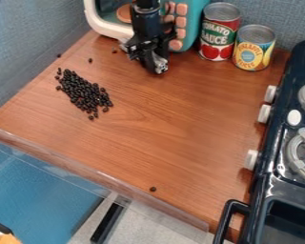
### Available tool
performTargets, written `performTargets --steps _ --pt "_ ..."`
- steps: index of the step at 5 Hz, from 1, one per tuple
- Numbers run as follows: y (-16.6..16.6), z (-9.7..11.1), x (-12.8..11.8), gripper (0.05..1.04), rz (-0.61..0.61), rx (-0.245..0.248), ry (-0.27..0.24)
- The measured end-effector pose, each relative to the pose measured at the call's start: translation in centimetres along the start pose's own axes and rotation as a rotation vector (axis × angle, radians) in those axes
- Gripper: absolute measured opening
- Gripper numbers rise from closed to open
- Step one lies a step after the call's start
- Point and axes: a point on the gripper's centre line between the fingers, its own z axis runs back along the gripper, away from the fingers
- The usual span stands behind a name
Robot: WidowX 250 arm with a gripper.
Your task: Sweep into pile
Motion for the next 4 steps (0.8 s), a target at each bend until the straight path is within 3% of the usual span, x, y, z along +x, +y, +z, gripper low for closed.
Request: performTargets --steps 4 --pt "-0.07 -0.13 0.73 0.394 0.028 -0.005 0.007"
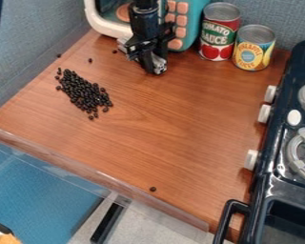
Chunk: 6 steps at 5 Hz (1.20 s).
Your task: Sweep into pile
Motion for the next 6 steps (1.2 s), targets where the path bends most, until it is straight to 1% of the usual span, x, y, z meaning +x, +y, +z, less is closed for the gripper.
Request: performTargets --steps 1,2,3,4,5,6 --pt "0.4 -0.2 0.3 0.394 0.025 -0.005 0.009" --pt "2.2 -0.3 1.8 0.394 0.098 -0.014 0.009" --pt "3.3 0.1 2.2 0.394 0.146 -0.024 0.027" --pt "3.8 0.8 1.5 0.394 0.143 -0.036 0.038" --pt "4.6 2.1 1.4 0.394 0.166 -0.068 0.04" --pt "5.6 2.4 1.1 0.394 0.175 -0.073 0.035"
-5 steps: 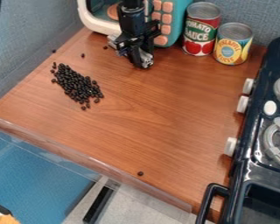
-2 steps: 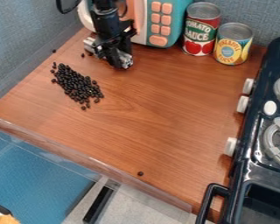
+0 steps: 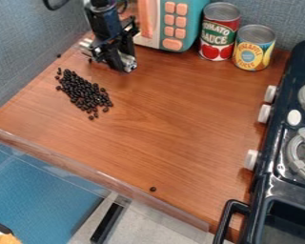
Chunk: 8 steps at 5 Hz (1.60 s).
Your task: Sweep into pile
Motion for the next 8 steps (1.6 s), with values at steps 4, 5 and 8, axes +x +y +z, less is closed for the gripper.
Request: performTargets --steps 4,5,8 --pt "-1.9 0.7 -1.9 0.394 -0.017 -0.053 -0.007" --pt "-2.3 1.6 -2.2 0.394 -0.024 -0.064 -0.019" --pt "-3.8 -0.6 0.5 0.394 0.022 -0.023 -0.082"
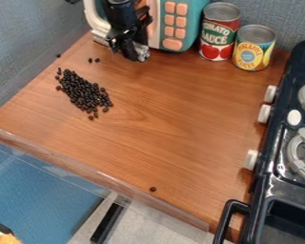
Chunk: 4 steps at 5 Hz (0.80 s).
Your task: Sweep into pile
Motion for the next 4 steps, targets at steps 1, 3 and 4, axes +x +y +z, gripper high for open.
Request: performTargets --steps 1,3,4 --pt "0.4 -1.5 0.5 0.394 0.019 0.045 -0.004" --pt "1.6 -2.0 2.3 0.394 0.124 0.102 -0.044" --pt "1.7 -1.9 2.4 0.394 0.147 0.1 -0.042"
